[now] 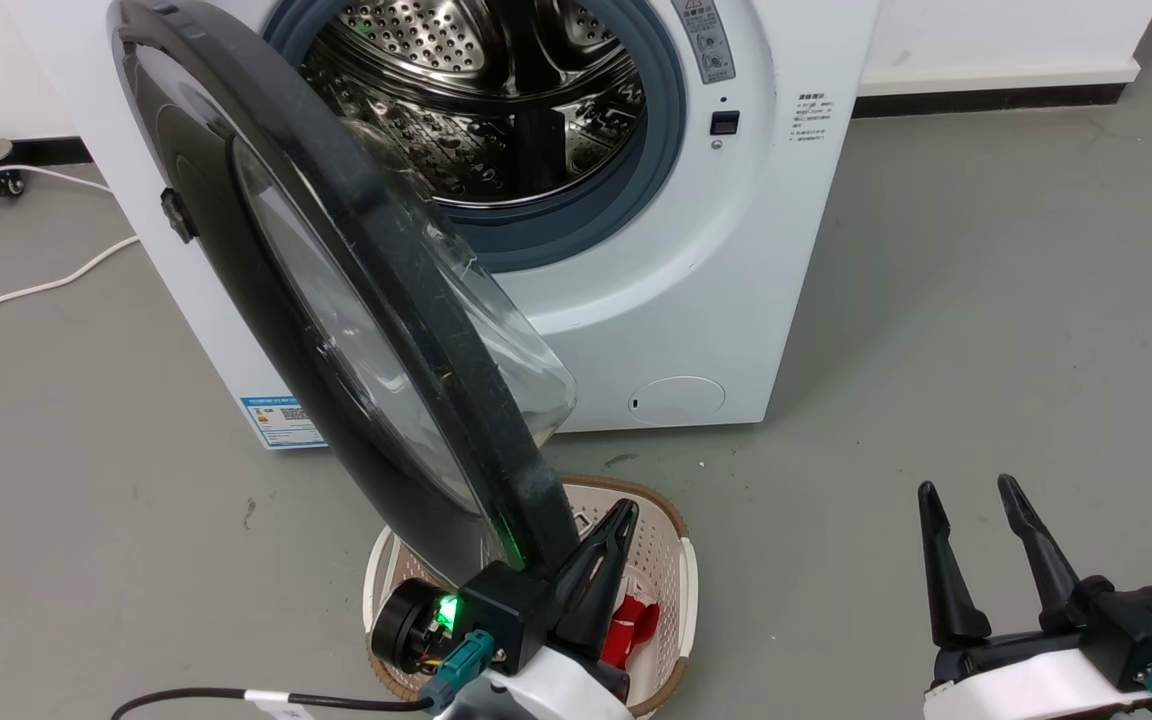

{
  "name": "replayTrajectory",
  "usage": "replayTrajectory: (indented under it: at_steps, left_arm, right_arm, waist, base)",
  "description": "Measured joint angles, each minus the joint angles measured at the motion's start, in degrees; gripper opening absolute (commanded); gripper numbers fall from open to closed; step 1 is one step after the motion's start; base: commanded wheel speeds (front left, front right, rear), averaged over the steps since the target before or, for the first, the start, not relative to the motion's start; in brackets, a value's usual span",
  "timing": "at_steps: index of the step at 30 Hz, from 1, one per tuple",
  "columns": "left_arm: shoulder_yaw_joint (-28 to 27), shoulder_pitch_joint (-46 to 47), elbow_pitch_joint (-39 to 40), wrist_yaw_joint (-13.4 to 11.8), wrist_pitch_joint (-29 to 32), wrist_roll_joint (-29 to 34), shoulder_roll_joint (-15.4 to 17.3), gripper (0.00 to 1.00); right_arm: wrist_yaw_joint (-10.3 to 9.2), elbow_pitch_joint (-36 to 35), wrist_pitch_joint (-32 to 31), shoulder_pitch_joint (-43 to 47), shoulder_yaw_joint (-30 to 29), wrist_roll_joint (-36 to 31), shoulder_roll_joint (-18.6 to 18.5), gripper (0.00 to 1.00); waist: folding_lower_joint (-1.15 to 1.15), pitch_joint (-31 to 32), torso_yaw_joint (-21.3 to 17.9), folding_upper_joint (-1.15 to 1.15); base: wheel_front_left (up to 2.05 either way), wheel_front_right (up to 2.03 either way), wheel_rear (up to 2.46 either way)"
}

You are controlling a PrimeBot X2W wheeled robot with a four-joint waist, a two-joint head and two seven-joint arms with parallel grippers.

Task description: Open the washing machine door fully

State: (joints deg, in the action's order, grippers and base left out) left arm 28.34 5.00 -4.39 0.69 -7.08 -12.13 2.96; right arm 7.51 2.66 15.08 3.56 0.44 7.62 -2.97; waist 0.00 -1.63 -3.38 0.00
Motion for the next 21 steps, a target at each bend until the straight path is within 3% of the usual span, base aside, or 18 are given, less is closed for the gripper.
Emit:
replayTrajectory:
  at_steps: [21]
  left_arm:
    - [-0.43,-4.42,2.33,-5.02,-2.16,-0.25,1.00,0.00]
  right_arm:
    - [0.00,0.98,-0.02,0.05,-0.57,0.41,0.00,1.00]
  waist:
    - [0.00,0.42,2.77,0.00]
  base:
    - [0.00,0.00,0.00]
